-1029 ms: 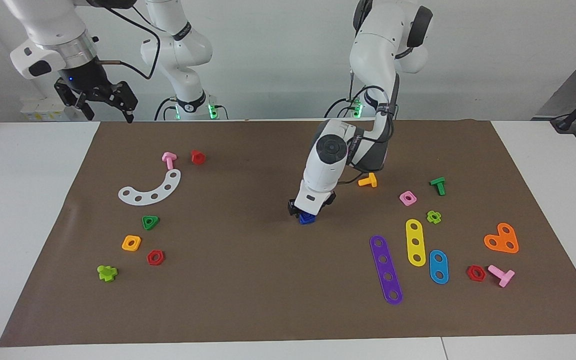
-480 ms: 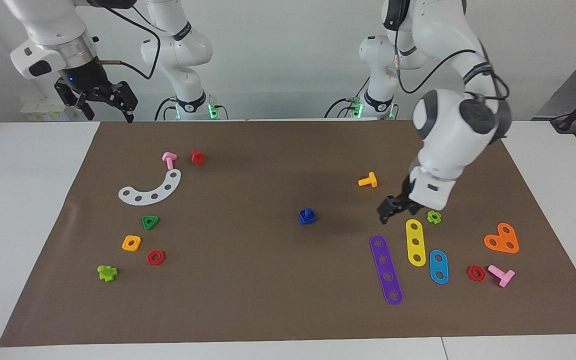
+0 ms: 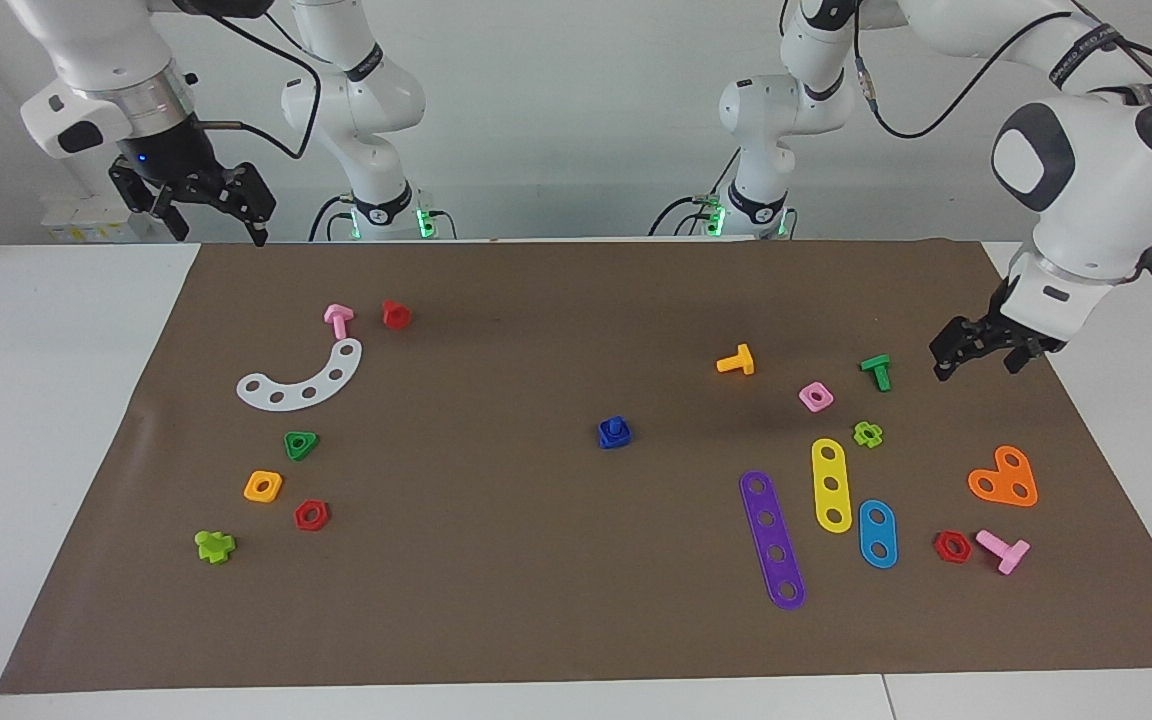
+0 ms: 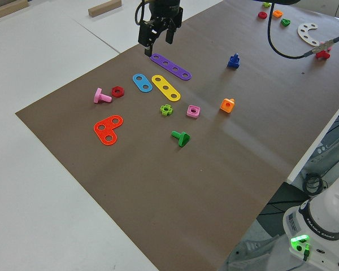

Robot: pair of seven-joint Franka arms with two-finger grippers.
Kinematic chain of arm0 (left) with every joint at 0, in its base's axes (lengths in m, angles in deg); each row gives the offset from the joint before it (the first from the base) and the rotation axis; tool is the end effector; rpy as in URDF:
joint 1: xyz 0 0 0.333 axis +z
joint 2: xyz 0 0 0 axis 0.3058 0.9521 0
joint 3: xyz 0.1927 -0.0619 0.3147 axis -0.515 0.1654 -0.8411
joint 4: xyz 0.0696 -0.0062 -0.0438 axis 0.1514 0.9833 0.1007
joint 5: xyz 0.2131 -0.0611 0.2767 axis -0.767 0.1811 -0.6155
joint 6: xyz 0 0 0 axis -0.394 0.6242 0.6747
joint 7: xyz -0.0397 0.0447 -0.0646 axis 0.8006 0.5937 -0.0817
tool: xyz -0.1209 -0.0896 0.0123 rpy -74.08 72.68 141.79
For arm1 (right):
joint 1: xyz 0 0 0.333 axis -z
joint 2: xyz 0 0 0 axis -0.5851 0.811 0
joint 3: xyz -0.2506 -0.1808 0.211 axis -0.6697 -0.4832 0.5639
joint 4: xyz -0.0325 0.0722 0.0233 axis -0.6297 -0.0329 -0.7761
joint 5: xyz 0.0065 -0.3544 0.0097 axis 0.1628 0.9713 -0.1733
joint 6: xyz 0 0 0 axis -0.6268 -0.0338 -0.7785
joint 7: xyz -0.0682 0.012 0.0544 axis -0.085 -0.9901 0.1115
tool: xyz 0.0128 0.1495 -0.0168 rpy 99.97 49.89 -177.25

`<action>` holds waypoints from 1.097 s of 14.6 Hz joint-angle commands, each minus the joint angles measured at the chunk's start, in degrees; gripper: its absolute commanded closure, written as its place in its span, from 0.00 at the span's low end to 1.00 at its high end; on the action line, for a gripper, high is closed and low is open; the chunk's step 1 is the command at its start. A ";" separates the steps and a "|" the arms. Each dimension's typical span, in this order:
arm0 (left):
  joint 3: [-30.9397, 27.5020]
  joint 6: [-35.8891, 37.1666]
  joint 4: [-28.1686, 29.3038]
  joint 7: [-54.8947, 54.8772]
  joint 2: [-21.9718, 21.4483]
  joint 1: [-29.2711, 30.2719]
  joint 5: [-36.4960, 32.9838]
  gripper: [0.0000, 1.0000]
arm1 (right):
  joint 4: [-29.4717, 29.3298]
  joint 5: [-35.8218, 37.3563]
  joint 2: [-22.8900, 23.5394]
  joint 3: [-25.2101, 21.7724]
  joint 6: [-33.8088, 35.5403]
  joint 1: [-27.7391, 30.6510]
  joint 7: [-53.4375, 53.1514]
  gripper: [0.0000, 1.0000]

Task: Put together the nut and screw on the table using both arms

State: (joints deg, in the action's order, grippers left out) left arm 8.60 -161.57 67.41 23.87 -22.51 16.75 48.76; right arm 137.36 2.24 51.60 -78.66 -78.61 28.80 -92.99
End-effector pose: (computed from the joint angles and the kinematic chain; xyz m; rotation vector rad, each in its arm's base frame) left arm 0.5921 0.0157 0.5773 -3.0858 0.0375 -0.0404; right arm 0.4778 -0.0226 0.6660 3.1121 -0.1635 -0.0390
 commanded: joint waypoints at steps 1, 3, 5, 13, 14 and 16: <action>0.19 4.04 6.17 -0.06 -8.81 -2.10 -2.32 0.00 | 0.63 -0.96 -0.76 0.73 -0.05 0.94 1.34 0.00; 0.64 4.94 5.47 0.29 -9.44 -3.16 -2.23 0.00 | 0.63 -0.96 -0.76 0.73 -0.05 0.94 1.34 0.00; 0.81 3.89 4.76 1.77 -9.27 -4.04 -1.62 0.00 | 0.63 -0.96 -0.85 0.73 -0.05 0.94 1.34 0.00; 0.90 3.79 4.06 1.43 -9.44 -3.95 3.66 0.00 | 0.63 -0.96 -0.85 0.73 -0.05 0.94 1.34 0.00; 0.81 4.06 4.15 1.43 -9.44 -3.95 3.66 0.00 | 0.63 -0.96 -0.85 0.73 -0.05 0.94 1.34 0.00; 0.90 3.71 4.32 1.34 -9.53 -3.34 3.66 0.00 | 0.63 -0.96 -0.76 0.73 -0.05 0.94 1.34 0.00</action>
State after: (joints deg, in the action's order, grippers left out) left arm 9.97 -157.52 70.82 25.02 -31.28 13.28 51.56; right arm 137.36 2.24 51.60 -78.66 -78.61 28.80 -92.99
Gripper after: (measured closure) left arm 0.000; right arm 0.000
